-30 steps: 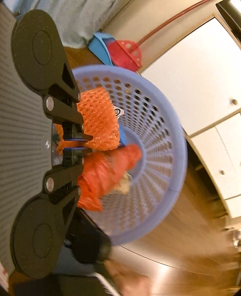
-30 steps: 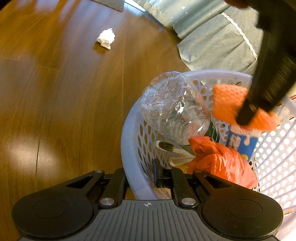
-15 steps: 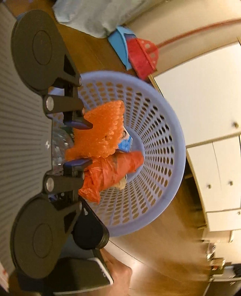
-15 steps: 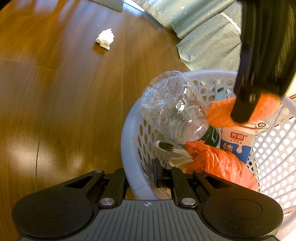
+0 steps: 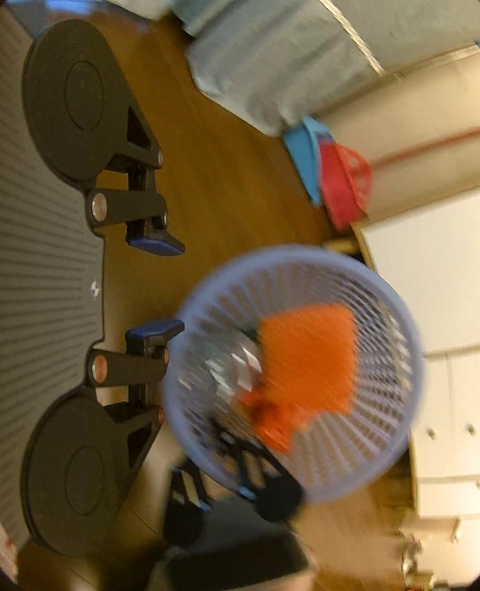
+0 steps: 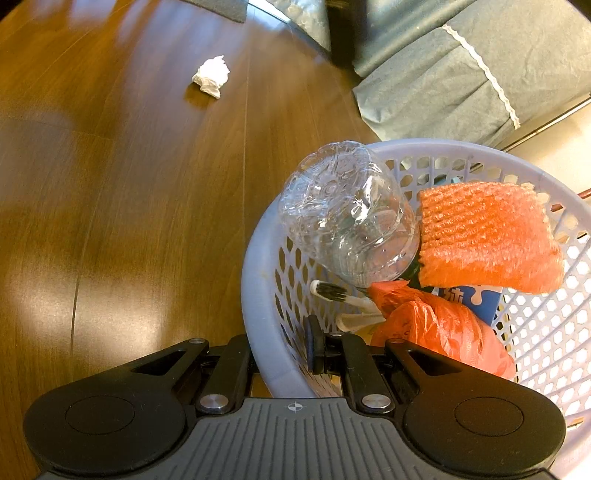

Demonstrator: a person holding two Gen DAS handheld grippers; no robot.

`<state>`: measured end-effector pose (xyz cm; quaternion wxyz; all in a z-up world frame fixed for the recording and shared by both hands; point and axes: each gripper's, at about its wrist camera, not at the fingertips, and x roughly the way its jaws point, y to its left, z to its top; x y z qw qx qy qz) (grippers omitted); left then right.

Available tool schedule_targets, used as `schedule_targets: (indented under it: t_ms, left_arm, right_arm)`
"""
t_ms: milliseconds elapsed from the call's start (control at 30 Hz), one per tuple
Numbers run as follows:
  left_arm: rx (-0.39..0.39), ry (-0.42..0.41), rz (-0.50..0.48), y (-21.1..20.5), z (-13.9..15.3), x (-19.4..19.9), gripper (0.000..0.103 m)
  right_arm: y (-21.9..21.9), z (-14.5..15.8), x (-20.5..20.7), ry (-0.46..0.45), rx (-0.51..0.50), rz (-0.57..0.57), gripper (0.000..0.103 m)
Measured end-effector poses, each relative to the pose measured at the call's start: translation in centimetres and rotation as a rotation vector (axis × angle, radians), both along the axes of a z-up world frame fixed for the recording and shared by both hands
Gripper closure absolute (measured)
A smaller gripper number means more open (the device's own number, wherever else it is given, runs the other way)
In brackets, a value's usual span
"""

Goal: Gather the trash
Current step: 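Open the left tool to drop the mesh sleeve into the basket, then move the left tool down to the white tissue and close on it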

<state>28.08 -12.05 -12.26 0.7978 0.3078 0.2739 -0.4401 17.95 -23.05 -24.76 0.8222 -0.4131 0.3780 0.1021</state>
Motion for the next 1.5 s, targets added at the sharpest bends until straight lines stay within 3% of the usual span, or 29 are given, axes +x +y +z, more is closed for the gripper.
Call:
schedule_targets:
  t_ms: [300,533,1267,1500]
  left_arm:
    - [0.155,0.059,0.264,9.3,-5.4,1.6,0.062]
    - [0.203,0.128,0.420,13.1,-7.7,3.2,0.056]
    - [0.210,0.186,0.499,14.1,-8.8,4.0,0.038]
    - [0.158,0.176,0.540,13.5,-9.2,5.5,0.031]
  right_arm:
    - [0.0,-0.3,0.0,-0.001,-0.001,-0.001,0.096]
    - [0.1,-0.3,0.1,0.001,-0.010,0.000,0.096]
    - [0.1,-0.6,0.5,0.000,-0.016,-0.003,0.096]
    - [0.1,-0.7,0.7,0.001,-0.024,0.002,0.096]
